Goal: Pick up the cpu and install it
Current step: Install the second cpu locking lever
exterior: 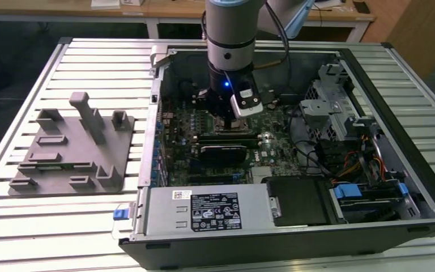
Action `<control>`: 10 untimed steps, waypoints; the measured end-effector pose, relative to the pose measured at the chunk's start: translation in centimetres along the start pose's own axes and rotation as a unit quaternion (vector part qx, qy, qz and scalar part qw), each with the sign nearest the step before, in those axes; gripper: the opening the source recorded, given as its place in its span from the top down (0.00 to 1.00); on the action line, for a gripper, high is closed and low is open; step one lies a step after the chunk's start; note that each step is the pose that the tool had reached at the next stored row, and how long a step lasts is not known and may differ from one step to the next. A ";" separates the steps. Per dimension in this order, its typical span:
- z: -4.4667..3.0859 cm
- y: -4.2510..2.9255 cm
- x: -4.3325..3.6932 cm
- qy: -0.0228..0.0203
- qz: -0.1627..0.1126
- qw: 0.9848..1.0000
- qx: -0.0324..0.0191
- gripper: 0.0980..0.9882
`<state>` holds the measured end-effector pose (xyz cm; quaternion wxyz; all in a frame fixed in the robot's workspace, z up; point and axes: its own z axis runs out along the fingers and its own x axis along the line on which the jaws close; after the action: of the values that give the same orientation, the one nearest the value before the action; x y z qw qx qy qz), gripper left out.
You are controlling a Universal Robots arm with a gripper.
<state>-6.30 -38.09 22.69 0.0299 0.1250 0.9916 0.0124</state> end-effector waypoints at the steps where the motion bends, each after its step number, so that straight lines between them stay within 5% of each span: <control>1: 0.05 -0.04 0.05 0.000 -0.004 1.000 0.000 0.99; 10: 0.90 -0.59 0.97 0.003 -0.035 0.999 -0.008 0.99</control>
<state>-7.33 -38.41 21.72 0.0288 0.0898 0.9954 0.0194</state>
